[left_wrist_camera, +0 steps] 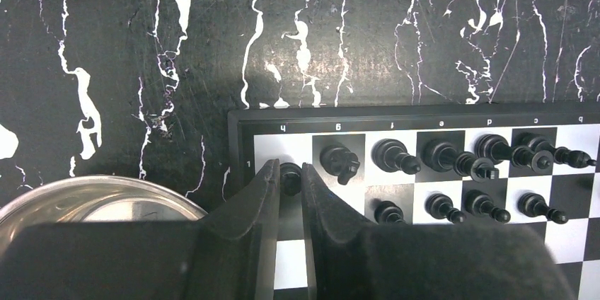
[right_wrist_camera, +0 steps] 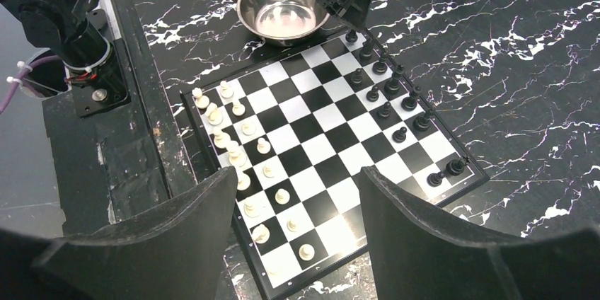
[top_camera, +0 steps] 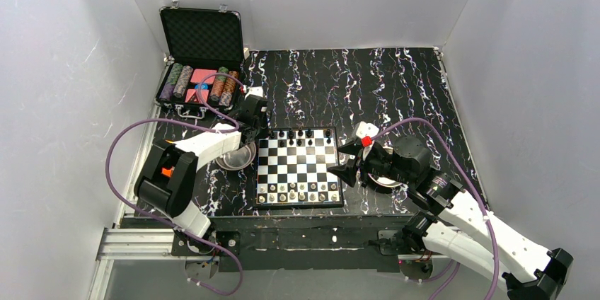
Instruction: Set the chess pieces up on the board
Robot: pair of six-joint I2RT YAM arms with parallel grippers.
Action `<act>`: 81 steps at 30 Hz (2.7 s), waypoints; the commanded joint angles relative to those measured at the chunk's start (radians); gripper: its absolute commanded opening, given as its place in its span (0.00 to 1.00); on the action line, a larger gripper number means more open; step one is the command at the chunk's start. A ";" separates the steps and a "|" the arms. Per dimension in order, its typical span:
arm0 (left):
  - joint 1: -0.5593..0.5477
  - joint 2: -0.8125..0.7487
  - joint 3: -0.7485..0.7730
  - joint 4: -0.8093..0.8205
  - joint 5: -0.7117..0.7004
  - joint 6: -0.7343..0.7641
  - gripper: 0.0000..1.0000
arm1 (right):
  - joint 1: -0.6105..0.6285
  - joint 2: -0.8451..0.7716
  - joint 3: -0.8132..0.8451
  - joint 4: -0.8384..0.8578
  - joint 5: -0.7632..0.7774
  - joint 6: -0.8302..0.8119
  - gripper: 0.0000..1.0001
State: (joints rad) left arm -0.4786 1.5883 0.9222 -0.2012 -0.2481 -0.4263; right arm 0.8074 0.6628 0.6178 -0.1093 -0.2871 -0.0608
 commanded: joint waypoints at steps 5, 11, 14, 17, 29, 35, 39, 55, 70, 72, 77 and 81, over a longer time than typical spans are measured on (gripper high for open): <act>0.009 -0.003 -0.015 0.028 -0.049 -0.009 0.02 | 0.006 0.000 -0.003 0.014 -0.011 -0.024 0.72; 0.009 0.001 -0.019 0.034 -0.056 -0.008 0.09 | 0.006 -0.001 0.001 0.001 -0.009 -0.037 0.72; 0.009 0.000 -0.023 0.037 -0.049 -0.009 0.09 | 0.006 -0.001 -0.001 0.000 -0.012 -0.034 0.72; 0.009 0.004 -0.022 0.039 -0.040 -0.014 0.09 | 0.006 0.001 -0.001 -0.001 -0.015 -0.034 0.72; 0.009 0.020 -0.018 0.045 -0.023 -0.020 0.11 | 0.006 0.001 -0.003 0.000 -0.014 -0.035 0.72; 0.009 0.027 -0.016 0.049 -0.014 -0.023 0.18 | 0.006 0.006 -0.003 -0.003 -0.015 -0.036 0.72; 0.009 0.031 -0.012 0.049 -0.013 -0.024 0.21 | 0.006 0.009 0.000 -0.003 -0.017 -0.035 0.72; 0.010 -0.015 0.027 0.002 -0.029 -0.015 0.32 | 0.006 0.017 0.007 -0.003 -0.028 -0.029 0.72; 0.031 -0.161 0.167 -0.119 -0.028 -0.016 0.41 | -0.053 0.164 0.204 -0.247 0.558 0.418 0.75; 0.038 -0.188 0.174 -0.129 -0.023 -0.013 0.41 | -0.145 0.247 0.292 -0.402 0.576 0.511 0.78; 0.057 -0.237 0.175 -0.158 -0.010 -0.012 0.42 | -0.399 0.305 0.313 -0.542 0.458 0.678 0.71; 0.068 -0.274 0.151 -0.163 0.003 -0.018 0.43 | -0.538 0.308 0.211 -0.530 0.349 0.756 0.53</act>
State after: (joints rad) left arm -0.4240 1.3777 1.0702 -0.3378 -0.2592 -0.4461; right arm 0.3645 0.9741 0.8921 -0.5526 0.1535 0.5472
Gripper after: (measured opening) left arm 0.424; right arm 0.586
